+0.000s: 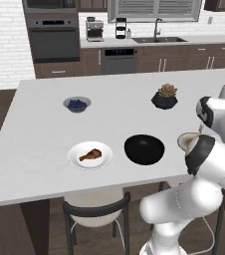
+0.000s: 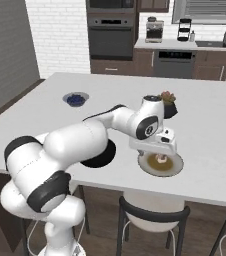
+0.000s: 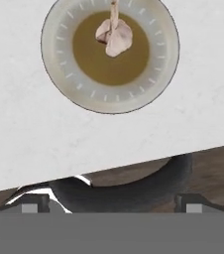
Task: Pick the chicken drumstick and garlic from their plates and place them in the bowl. Then put the bowl in the fridge.
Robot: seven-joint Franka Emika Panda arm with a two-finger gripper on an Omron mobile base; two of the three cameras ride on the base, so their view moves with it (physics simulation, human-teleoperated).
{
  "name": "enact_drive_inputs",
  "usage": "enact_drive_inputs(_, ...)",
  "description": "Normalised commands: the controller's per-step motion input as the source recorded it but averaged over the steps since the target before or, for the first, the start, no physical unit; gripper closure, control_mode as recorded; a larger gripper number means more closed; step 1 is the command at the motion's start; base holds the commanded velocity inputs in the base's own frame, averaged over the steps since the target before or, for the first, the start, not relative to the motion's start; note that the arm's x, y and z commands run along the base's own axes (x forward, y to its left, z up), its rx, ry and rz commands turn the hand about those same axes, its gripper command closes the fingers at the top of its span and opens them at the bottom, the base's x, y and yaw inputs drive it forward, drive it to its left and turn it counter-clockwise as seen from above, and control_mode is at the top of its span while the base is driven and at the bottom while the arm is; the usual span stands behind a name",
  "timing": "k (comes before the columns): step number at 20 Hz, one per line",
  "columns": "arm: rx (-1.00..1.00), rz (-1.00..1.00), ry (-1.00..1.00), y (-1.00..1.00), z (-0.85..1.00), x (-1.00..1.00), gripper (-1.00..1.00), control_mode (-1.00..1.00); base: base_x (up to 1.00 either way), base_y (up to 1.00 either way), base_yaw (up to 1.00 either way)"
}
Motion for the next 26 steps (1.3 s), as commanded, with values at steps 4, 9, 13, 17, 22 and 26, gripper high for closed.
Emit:
enact_drive_inputs(4,-0.02,-0.04,0.01,-0.43,-0.32,0.59,-1.0,-1.0,0.0,0.0,0.0)
enact_drive_inputs(9,0.0,-0.03,-0.01,-0.06,-0.2,0.69,-1.0,-1.0,0.0,0.0,0.0)
enact_drive_inputs(13,0.0,-0.01,0.0,-0.09,-0.19,0.37,-1.0,-1.0,0.0,0.0,0.0)
enact_drive_inputs(17,0.0,0.0,0.0,-0.15,-0.39,0.29,-1.0,-1.0,0.0,0.0,0.0)
enact_drive_inputs(22,0.0,0.0,-0.05,-0.07,-0.52,0.04,-1.0,-1.0,0.0,0.0,0.0)
enact_drive_inputs(26,0.0,0.0,-0.12,0.0,-0.17,0.17,-1.0,-1.0,0.0,0.0,0.0)
